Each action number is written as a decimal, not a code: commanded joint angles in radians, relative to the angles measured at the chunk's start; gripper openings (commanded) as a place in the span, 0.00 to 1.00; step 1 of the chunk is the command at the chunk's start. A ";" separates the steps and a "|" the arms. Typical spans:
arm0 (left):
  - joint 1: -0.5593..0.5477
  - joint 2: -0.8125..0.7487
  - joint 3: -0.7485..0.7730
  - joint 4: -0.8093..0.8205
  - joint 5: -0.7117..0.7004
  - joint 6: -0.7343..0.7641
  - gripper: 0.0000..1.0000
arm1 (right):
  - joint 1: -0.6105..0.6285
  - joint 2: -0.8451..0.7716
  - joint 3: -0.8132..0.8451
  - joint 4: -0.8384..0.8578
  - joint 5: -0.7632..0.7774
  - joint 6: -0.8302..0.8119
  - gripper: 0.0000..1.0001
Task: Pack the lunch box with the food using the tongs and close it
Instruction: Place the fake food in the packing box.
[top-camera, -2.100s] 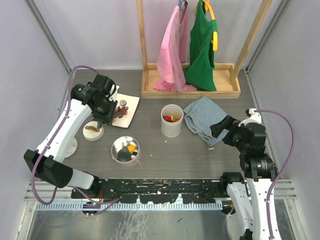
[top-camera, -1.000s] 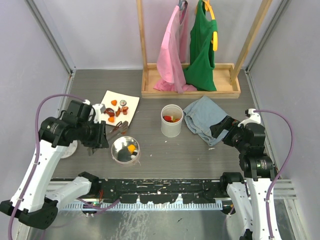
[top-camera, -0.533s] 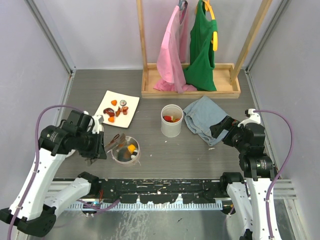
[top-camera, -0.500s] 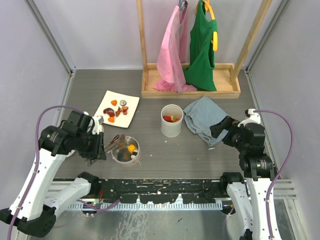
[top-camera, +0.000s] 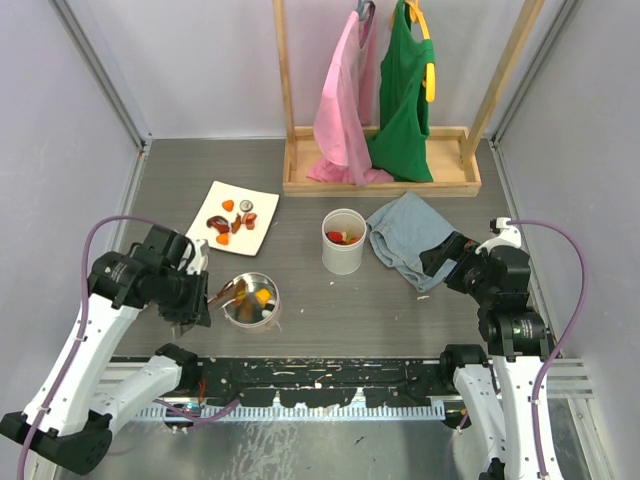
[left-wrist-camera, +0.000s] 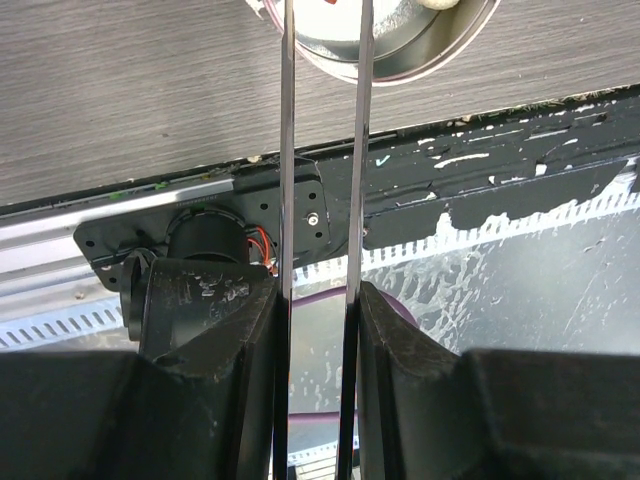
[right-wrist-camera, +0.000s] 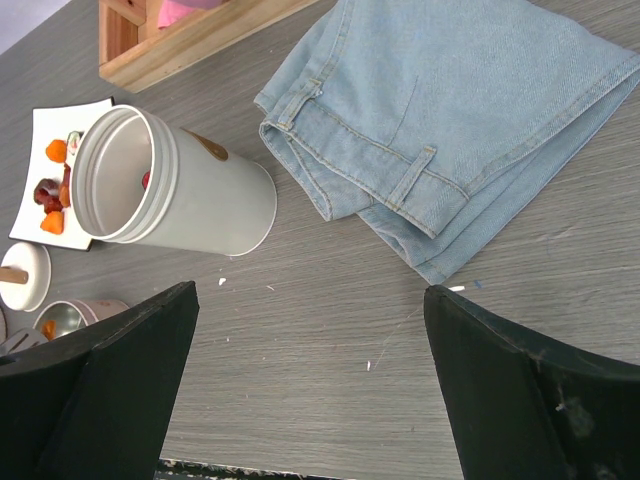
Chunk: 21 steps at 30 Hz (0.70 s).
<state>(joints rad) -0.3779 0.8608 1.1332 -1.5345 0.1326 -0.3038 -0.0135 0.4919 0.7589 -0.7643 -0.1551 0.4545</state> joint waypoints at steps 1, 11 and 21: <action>-0.005 0.015 0.029 0.065 -0.003 -0.011 0.25 | 0.006 0.012 0.006 0.060 -0.004 -0.004 1.00; -0.080 0.055 0.018 0.111 -0.058 -0.044 0.28 | 0.006 0.016 0.006 0.063 -0.003 -0.006 1.00; -0.158 0.076 0.010 0.124 -0.133 -0.088 0.31 | 0.006 0.016 0.006 0.065 -0.007 -0.008 1.00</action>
<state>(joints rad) -0.5068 0.9409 1.1328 -1.4597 0.0399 -0.3569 -0.0135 0.5045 0.7570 -0.7639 -0.1551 0.4545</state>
